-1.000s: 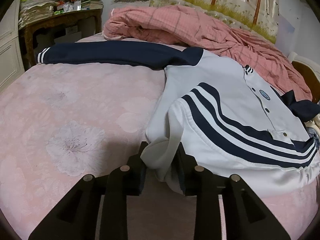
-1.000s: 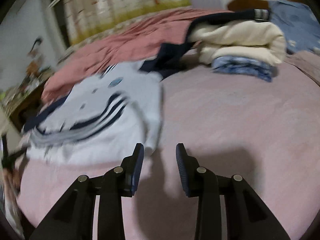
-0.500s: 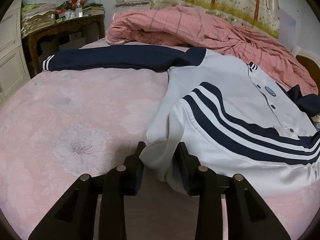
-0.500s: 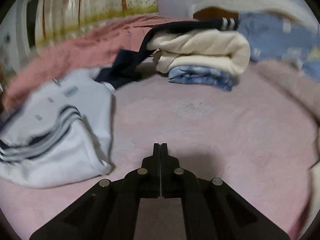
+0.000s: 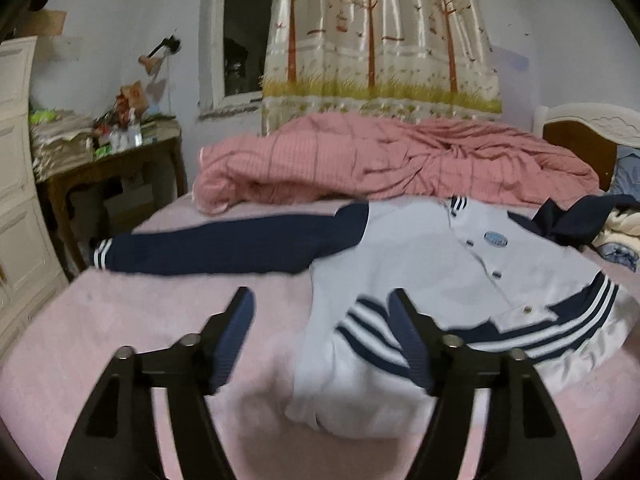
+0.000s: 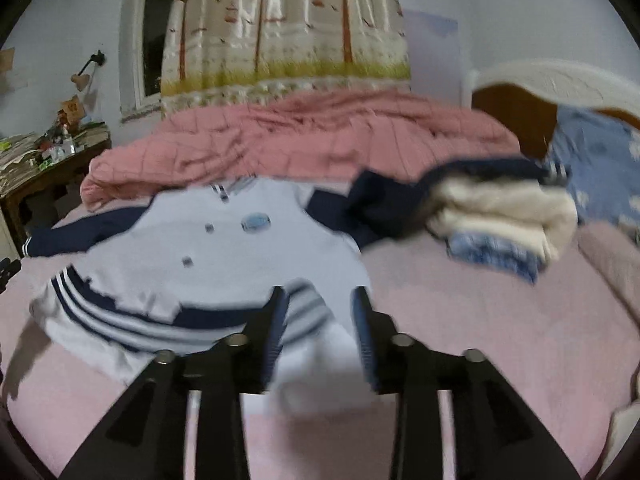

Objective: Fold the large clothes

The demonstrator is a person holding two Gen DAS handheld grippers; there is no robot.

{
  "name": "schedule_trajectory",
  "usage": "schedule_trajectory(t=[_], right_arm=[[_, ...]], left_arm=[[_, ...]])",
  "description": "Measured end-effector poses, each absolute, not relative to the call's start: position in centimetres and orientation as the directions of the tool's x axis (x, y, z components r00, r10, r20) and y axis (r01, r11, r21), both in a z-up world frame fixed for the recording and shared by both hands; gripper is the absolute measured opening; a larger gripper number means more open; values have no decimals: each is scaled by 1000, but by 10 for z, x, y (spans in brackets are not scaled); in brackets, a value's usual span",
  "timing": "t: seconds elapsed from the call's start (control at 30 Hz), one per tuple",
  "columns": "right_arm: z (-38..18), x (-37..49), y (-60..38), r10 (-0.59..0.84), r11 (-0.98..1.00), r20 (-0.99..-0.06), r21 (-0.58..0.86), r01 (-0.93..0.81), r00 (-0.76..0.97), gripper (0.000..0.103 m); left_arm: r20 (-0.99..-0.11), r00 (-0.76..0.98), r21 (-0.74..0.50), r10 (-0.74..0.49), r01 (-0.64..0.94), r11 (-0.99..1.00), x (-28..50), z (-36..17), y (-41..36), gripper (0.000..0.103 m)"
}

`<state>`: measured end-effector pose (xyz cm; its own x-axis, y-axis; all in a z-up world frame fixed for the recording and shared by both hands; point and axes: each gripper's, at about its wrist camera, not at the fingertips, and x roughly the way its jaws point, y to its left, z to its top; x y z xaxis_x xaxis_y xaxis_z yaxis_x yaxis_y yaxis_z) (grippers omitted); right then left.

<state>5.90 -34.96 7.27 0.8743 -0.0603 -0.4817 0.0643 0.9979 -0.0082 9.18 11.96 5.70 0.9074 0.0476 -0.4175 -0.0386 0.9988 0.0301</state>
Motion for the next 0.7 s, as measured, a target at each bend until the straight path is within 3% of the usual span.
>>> schedule_trajectory(t=[0.03,0.1,0.13,0.17,0.2,0.37,0.47,0.57,0.7], right_arm=[[83,68,-340,-84,996,-459,-25,81,885,61],[101,84,-324,-104,994,-424,-25,103,900,72],[107,91,-319,-105,994,-414,-15,108,904,79],[115,103,-310,-103,993,-402,7,115,910,92],[120,114,-303,-98,993,-395,23,117,913,96],[135,172,-260,-78,992,-393,57,109,916,103],[145,210,-231,-112,992,-369,10,124,923,103],[171,243,-199,-170,985,-299,-46,163,939,103],[201,267,-169,-108,992,-271,32,121,957,103]], left_arm=[[-405,914,21,36,-30,999,94,67,121,91],[-382,924,-17,-14,8,1000,104,87,124,100],[-366,930,-29,-29,19,999,109,96,126,103],[-340,940,-33,-34,24,999,117,105,127,103],[-319,947,-33,-31,21,999,125,113,129,103],[-318,943,-120,-103,67,990,188,135,140,103],[-325,942,-97,-86,57,994,226,148,147,103],[-214,975,-149,-62,31,988,240,170,170,103],[-194,978,-192,-79,42,981,259,183,193,103]])
